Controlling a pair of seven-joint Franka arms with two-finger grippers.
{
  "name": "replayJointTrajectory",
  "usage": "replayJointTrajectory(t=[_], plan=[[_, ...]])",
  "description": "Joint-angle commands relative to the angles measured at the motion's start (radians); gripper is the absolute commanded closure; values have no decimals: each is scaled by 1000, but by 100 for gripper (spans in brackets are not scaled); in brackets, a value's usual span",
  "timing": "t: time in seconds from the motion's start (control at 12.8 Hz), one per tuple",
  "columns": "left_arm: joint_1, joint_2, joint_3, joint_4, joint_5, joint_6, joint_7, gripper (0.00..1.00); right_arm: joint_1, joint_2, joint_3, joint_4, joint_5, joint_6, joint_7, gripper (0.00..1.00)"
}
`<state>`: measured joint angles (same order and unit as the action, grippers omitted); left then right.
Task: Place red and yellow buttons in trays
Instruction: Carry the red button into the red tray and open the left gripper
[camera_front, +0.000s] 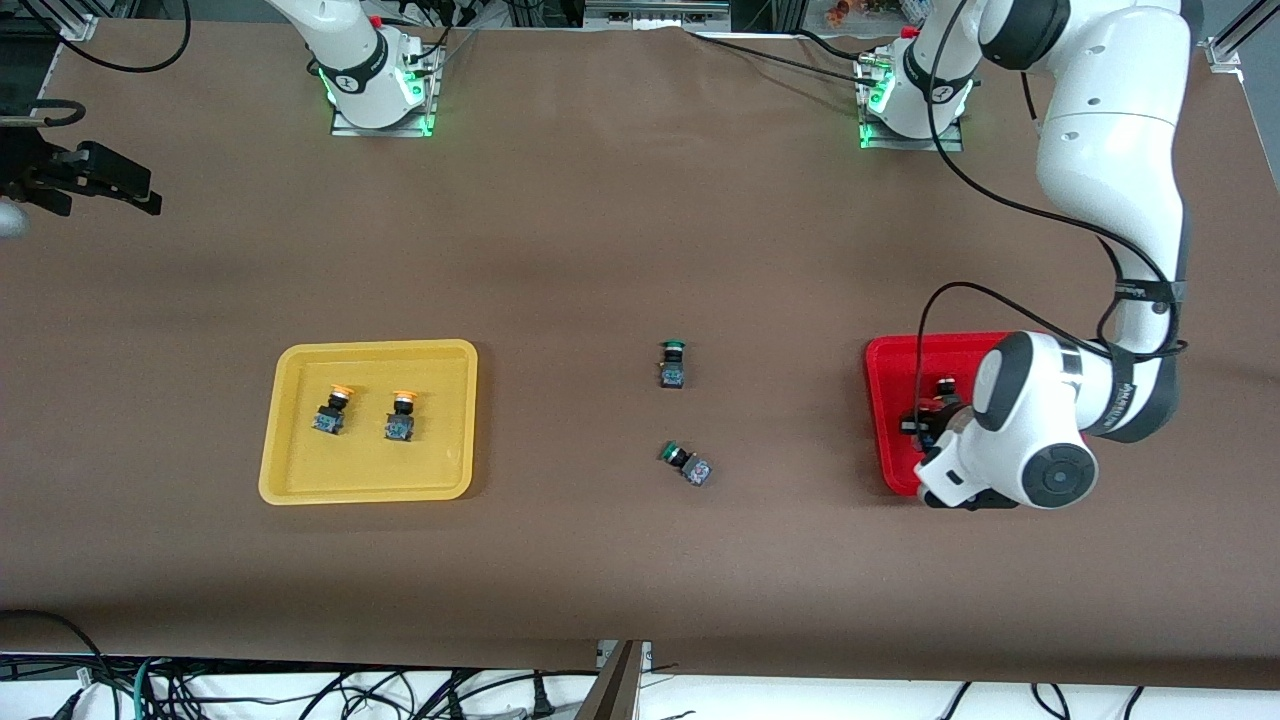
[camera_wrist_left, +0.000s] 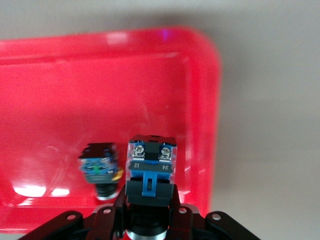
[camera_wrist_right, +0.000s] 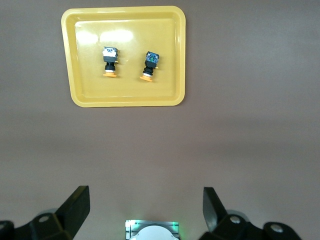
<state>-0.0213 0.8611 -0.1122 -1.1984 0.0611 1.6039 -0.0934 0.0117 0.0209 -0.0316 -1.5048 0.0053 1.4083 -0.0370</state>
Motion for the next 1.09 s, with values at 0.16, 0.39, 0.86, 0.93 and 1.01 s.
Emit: replayJointTrajectory(t=[0.16, 0.39, 0.86, 0.93, 1.01], plan=[[44, -21, -12, -17, -17, -33, 136, 0, -10, -2, 6, 3, -1, -9, 8, 0], [47, -71, -7, -4, -15, -71, 133, 0, -13, -2, 6, 2, -1, -11, 9, 0], [95, -359, -3, -4, -18, -234, 139, 0, -13, -2, 6, 3, -1, -9, 8, 0], [89, -402, -10, -3, -23, -251, 135, 0, -13, -2, 6, 3, -1, -8, 8, 0], [87, -459, -14, -15, -11, -251, 135, 0, -13, -2, 7, 5, 1, -6, 5, 0]])
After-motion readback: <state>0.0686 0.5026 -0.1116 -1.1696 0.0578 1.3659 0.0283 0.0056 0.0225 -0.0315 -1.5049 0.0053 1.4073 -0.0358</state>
